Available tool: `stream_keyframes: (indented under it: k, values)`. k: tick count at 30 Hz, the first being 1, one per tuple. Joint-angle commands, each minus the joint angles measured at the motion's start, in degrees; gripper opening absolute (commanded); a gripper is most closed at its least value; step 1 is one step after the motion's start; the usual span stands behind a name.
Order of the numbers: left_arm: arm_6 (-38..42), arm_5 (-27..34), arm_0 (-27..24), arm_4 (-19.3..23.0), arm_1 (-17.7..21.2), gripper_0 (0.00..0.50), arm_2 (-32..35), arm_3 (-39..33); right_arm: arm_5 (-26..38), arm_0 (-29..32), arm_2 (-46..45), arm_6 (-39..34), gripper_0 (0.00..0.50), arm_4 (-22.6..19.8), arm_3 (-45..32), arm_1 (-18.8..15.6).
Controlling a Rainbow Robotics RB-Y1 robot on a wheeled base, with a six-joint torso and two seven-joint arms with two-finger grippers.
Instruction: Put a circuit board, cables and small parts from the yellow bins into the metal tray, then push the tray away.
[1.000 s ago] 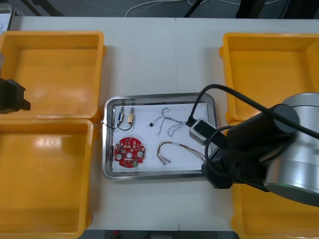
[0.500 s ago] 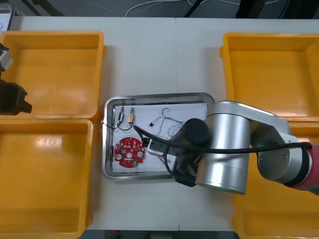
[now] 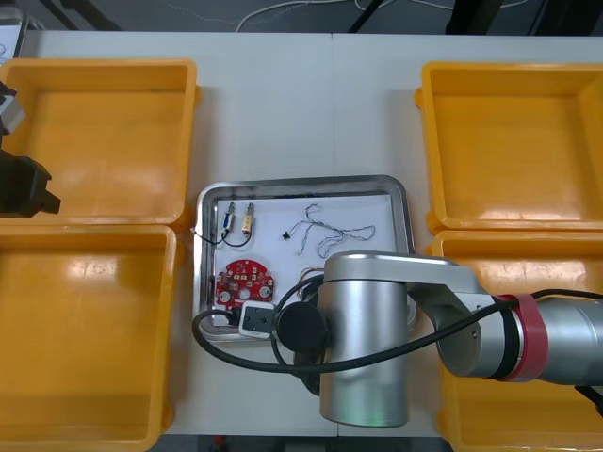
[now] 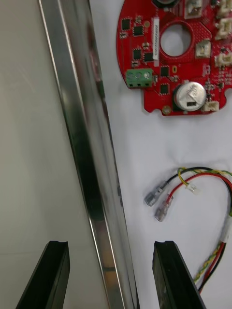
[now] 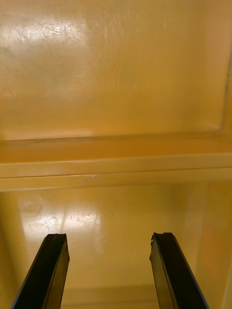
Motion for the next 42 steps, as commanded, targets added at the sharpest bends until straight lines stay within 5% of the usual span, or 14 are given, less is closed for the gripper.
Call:
stream_keyframes:
  k: [1,19,21,22,24,26,42]
  values:
    - [-0.57,-0.34,0.84,-0.64,2.38,0.5,1.79,-0.25,-2.66,-1.85,3.37,2.8,0.5,2.12,1.38,2.59]
    - [3.21,0.1,1.02,-1.69,2.38,0.5,1.79,-0.25,-5.39,-1.24,7.32,2.54,0.5,5.9,7.53,5.84]
    - [3.83,0.1,1.1,-1.69,2.38,0.5,1.79,-0.25,-5.39,-1.15,7.32,2.54,0.391,5.9,7.62,5.84]
    - [4.18,0.1,1.1,-1.69,2.38,0.5,1.88,-0.25,-5.3,-1.15,7.32,2.45,0.211,5.9,7.62,5.84]
    - [4.8,0.1,1.19,-1.87,2.38,0.5,1.88,-0.25,-5.3,-1.15,7.32,2.36,0.044,6.25,7.62,5.84]
    - [5.06,0.1,1.19,-2.05,2.38,0.5,1.88,-0.25,-5.39,-1.15,7.23,2.45,0.0,6.34,7.53,5.75]
    - [4.44,0.45,1.28,-2.22,2.38,0.5,1.88,-0.25,-8.46,-6.78,7.23,2.8,0.0,7.05,7.62,1.36]
